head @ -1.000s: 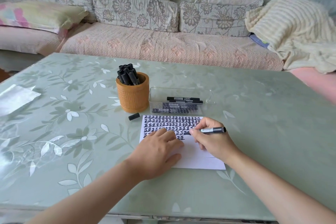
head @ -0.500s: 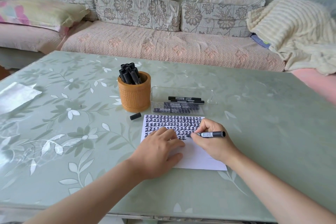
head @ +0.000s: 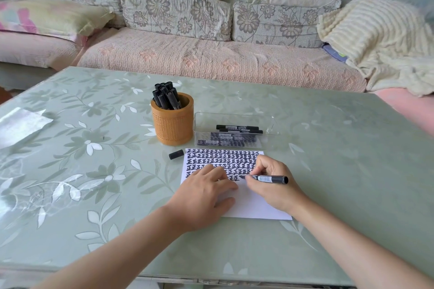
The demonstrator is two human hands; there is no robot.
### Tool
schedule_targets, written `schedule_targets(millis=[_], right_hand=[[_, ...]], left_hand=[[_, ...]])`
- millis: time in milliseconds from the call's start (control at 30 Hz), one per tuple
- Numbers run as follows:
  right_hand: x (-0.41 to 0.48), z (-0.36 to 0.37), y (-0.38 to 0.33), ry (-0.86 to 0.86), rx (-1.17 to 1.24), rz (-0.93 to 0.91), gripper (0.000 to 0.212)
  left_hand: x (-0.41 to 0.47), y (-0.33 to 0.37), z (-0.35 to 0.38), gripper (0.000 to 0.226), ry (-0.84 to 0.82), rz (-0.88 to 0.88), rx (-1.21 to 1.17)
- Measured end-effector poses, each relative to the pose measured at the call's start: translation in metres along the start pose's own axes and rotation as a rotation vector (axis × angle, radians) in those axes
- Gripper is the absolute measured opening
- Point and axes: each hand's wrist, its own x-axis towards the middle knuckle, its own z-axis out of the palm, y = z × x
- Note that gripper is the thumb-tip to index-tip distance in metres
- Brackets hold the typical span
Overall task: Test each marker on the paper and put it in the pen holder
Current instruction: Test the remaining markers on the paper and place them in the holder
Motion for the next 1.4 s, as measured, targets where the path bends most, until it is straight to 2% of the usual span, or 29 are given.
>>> schedule_targets(millis=[867, 1033, 1200, 1300, 1400], right_hand=[[0.002, -0.001, -0.003, -0.031, 0.005, -0.020, 0.025], [0.007, -0.004, -0.006, 0.065, 0.138, 0.083, 0.019], [0.007, -0.005, -0.013, 0.055, 0.184, 0.089, 0.019], [0.009, -0.005, -0.024, 0.011, 0.127, 0.049, 0.017], [0.013, -0.005, -0.034, -0.027, 0.155, 0.025, 0.024]], left_hand=[[0.000, -0.001, 0.002, 0.029, 0.005, 0.013, 0.018], [0.000, -0.002, 0.003, 0.030, 0.001, 0.023, 0.023], [0.002, -0.006, -0.002, 0.033, -0.009, 0.053, 0.001], [0.007, -0.013, -0.011, 0.036, 0.041, 0.034, -0.001], [0.013, -0.031, -0.020, 0.038, 0.154, -0.079, 0.069]])
